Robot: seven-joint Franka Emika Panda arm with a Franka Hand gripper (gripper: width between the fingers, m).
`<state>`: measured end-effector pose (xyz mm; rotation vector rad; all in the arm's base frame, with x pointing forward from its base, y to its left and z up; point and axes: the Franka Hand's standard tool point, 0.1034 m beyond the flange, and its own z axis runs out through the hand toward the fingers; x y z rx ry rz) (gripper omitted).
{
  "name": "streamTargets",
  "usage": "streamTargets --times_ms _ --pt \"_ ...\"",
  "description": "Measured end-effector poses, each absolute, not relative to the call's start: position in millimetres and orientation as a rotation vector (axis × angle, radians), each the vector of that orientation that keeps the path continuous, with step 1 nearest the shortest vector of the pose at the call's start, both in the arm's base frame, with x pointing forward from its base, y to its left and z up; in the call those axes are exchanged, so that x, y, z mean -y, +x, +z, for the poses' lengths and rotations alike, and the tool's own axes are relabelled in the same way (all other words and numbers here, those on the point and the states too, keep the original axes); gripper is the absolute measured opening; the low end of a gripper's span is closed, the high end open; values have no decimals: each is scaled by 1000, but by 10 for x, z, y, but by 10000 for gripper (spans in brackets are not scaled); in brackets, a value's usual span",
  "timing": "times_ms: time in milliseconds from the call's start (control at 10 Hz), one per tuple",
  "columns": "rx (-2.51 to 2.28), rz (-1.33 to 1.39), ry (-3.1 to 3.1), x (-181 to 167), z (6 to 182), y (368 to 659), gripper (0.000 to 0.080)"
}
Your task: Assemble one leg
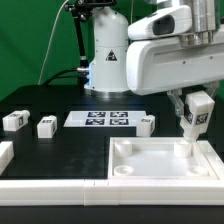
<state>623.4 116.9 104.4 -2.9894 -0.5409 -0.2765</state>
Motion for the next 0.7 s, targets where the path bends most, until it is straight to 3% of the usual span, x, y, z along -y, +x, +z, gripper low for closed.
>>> streamTargets --times_ms 500,700 --pt "535 -398 -2985 -1154 1070 6328 291" --pt "545 -423 -2984 -1139 1001 6266 291"
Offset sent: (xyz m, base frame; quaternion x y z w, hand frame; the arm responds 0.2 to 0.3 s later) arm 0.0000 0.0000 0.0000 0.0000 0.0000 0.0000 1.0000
